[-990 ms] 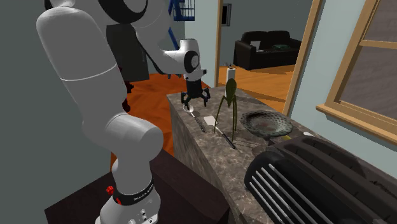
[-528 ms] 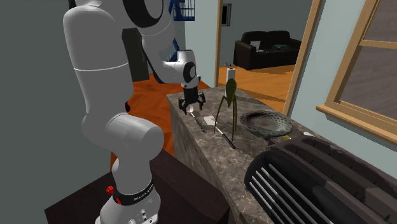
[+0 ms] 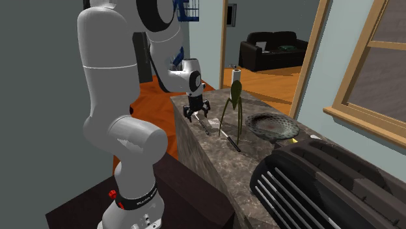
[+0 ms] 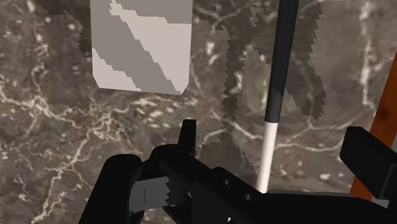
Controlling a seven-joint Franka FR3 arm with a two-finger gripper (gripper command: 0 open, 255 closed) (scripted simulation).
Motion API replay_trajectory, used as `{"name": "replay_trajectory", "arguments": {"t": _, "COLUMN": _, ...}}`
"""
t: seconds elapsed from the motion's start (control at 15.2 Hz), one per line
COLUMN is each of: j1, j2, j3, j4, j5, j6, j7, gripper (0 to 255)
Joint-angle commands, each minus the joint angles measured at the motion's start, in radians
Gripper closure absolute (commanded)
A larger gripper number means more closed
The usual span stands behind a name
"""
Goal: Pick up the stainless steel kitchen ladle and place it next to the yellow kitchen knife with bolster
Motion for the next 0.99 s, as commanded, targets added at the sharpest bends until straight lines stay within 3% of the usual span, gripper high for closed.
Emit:
{"name": "replay_trajectory", "arguments": {"t": 0.0, "j1": 0.000, "j2": 0.003, "j3": 0.000, "j4": 0.002, "j5": -0.001, "j6": 0.002, "j7": 0.000, "gripper": 0}}
{"name": "replay_trajectory", "arguments": {"t": 0.26, "j1": 0.000, "j2": 0.003, "j3": 0.000, "j4": 0.002, "j5": -0.001, "j6": 0.002, "j7": 0.000, "gripper": 0}}
{"name": "replay_trajectory", "arguments": {"t": 0.33, "j1": 0.000, "j2": 0.003, "j3": 0.000, "j4": 0.002, "j5": -0.001, "j6": 0.002, "j7": 0.000, "gripper": 255}}
{"name": "replay_trajectory", "arguments": {"t": 0.92, "j1": 0.000, "j2": 0.003, "j3": 0.000, "j4": 0.002, "j5": -0.001, "j6": 0.002, "j7": 0.000, "gripper": 255}}
